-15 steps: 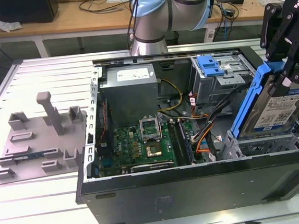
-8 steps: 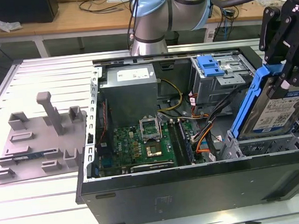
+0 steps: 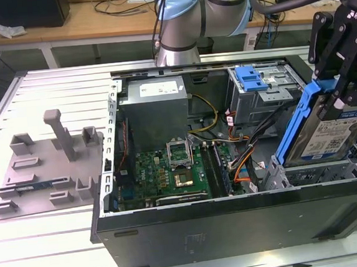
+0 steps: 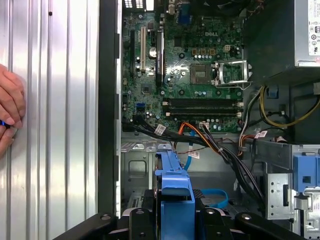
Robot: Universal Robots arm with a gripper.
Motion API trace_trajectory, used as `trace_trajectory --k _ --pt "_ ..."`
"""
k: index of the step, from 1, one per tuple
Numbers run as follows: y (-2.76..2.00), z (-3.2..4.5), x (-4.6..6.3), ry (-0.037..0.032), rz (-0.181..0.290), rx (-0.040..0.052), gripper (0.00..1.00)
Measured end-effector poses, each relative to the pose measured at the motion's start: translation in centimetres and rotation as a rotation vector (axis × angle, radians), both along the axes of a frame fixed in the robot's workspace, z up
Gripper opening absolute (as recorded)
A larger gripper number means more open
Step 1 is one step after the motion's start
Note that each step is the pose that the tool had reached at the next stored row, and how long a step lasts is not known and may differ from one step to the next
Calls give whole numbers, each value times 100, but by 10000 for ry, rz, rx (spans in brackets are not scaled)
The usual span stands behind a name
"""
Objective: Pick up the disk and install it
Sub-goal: 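Insert the disk into the insertion slot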
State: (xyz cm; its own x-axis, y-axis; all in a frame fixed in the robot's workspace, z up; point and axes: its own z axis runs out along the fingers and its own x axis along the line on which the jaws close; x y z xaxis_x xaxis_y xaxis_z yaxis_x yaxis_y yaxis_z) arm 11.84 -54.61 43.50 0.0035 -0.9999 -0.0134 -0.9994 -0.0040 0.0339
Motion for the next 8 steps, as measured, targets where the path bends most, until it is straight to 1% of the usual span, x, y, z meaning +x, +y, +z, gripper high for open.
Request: trace_trajectory --k 8 --pt "0 -60 0 0 0 0 37"
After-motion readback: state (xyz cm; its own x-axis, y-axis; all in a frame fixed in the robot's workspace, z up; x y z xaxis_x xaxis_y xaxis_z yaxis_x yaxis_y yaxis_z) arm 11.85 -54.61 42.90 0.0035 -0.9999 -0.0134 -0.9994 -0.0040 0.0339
